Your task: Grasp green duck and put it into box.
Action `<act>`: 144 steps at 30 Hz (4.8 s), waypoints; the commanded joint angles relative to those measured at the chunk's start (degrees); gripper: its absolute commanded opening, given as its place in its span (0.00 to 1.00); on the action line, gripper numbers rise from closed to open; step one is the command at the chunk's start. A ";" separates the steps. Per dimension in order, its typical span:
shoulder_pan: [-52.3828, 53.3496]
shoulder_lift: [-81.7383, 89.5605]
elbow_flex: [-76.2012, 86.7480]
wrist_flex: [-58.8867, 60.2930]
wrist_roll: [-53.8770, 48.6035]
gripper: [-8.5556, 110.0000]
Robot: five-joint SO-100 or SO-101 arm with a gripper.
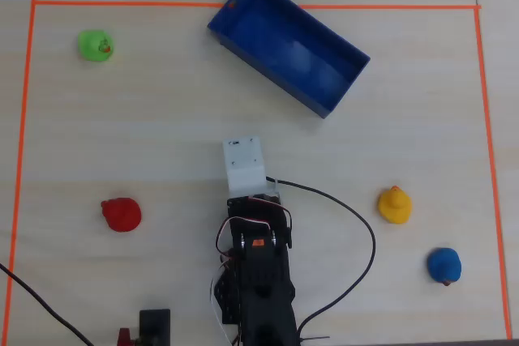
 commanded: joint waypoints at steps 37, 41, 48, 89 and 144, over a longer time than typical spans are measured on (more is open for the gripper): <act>-0.26 -0.09 0.00 0.97 0.18 0.09; -0.26 -0.09 0.00 0.97 0.18 0.09; -0.26 -0.09 0.00 0.97 0.18 0.09; -1.58 -0.09 -0.53 -4.04 -0.18 0.07; -25.14 -135.09 -90.70 -100.90 9.84 0.40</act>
